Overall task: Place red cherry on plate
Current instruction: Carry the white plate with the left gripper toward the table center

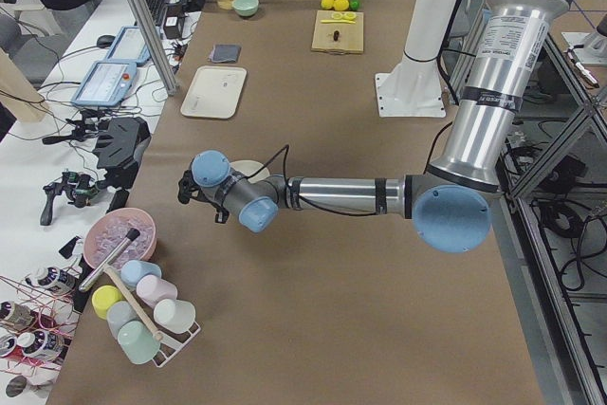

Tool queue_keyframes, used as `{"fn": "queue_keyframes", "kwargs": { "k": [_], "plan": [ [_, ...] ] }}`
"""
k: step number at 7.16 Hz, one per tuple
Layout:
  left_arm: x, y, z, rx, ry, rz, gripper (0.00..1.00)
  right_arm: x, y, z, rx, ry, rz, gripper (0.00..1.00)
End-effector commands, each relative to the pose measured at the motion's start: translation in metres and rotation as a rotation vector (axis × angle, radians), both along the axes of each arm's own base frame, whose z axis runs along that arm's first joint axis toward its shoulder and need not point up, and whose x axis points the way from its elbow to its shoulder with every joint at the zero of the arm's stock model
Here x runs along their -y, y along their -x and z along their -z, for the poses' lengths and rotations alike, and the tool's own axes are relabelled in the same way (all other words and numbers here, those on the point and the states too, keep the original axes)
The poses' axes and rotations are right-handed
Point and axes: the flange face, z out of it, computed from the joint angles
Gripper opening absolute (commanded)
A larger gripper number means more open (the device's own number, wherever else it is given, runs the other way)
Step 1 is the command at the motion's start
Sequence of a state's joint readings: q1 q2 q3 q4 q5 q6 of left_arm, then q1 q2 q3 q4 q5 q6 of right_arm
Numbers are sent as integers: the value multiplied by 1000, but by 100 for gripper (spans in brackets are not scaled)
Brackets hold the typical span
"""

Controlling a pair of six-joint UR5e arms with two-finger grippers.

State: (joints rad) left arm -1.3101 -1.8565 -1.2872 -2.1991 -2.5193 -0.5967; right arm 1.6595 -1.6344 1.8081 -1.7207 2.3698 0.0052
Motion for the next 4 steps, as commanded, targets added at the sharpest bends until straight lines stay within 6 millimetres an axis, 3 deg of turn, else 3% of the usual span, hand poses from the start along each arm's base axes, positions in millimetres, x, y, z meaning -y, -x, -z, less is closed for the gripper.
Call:
{"fn": "queue_keyframes", "kwargs": {
  "k": [1, 2, 4],
  "plan": [
    [-4, -64, 96, -87, 93, 29, 0, 0, 4, 4, 52, -56, 5, 100],
    [-29, -109, 151, -109, 132, 82, 0, -1, 6, 1, 50, -67, 8, 100],
    [-106, -238, 230, -142, 176, 138, 0, 9, 21, 7, 55, -37, 2, 100]
  ]
}}
